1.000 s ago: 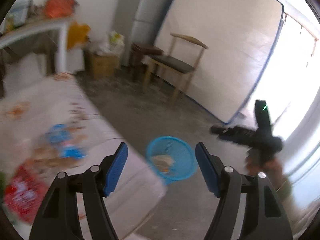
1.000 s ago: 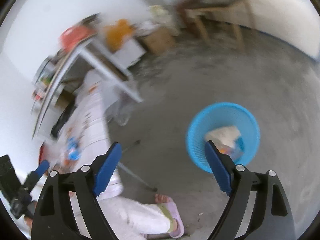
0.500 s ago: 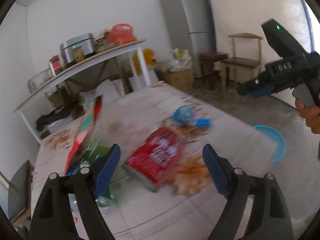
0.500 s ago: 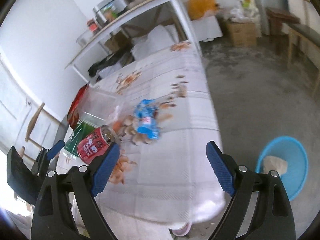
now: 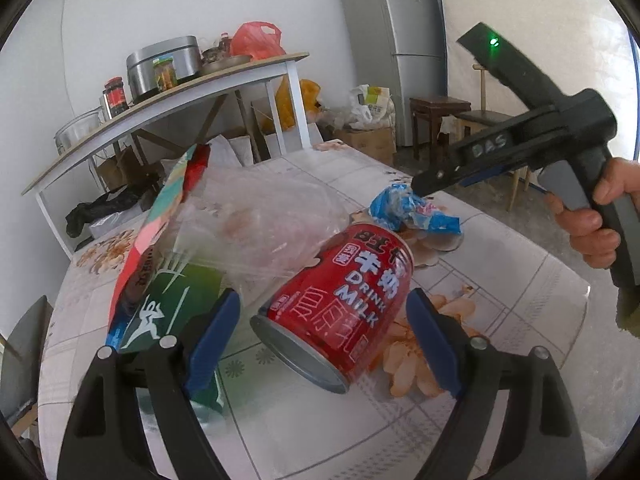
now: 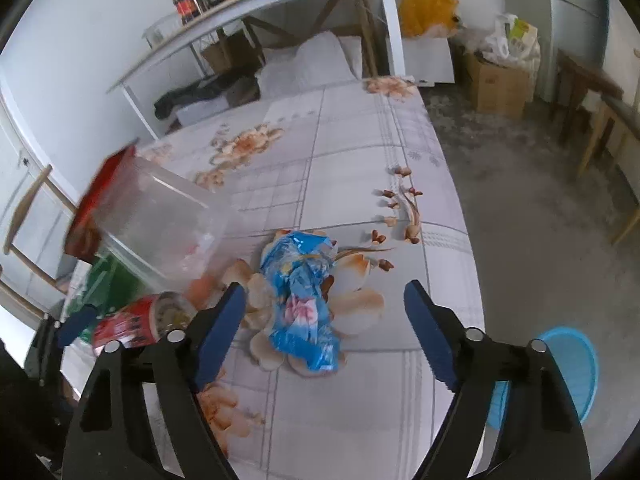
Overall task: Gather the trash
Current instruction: 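Return both tools to the table toward the red can and blue wrapper, then grasp the red milk can with the left gripper while the right gripper grasps the blue wrapper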
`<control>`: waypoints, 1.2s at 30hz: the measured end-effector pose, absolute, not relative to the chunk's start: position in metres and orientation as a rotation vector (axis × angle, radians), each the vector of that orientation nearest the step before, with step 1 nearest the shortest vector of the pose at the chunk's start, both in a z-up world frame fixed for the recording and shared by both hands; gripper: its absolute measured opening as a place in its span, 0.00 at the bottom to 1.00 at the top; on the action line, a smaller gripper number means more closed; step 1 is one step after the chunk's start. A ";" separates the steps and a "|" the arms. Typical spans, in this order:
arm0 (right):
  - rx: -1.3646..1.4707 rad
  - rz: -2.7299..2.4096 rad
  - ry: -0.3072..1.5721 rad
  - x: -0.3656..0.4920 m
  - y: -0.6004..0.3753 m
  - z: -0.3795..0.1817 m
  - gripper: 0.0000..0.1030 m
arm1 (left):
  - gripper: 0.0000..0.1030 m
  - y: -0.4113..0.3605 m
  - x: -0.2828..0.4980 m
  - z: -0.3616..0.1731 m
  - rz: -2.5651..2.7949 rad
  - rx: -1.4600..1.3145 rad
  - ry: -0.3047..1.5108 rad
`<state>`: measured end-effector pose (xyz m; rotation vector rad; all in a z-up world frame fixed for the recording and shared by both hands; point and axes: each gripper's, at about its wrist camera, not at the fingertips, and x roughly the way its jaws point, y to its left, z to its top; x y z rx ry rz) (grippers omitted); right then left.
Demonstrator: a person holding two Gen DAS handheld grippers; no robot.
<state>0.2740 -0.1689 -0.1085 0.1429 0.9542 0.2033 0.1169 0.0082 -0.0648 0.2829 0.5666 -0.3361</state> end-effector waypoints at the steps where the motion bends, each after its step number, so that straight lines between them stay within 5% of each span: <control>1: 0.143 0.202 0.966 0.277 -0.168 -0.112 0.67 | 0.81 0.008 0.119 -0.066 -0.338 0.279 0.570; 5: 0.158 0.201 1.001 0.285 -0.168 -0.123 0.53 | 0.81 0.004 0.123 -0.071 -0.348 0.280 0.590; 10: 0.231 0.242 1.031 0.281 -0.168 -0.123 0.16 | 0.81 0.003 0.122 -0.073 -0.339 0.282 0.597; 22: 0.287 0.370 1.065 0.257 -0.146 -0.118 0.12 | 0.80 0.004 0.103 -0.077 -0.449 0.258 0.636; 28: 0.312 0.383 1.085 0.250 -0.146 -0.121 0.11 | 0.63 0.005 0.103 -0.088 -0.469 0.207 0.724; 36: 0.327 0.380 1.089 0.242 -0.149 -0.122 0.11 | 0.65 0.000 0.099 -0.082 -0.464 0.211 0.713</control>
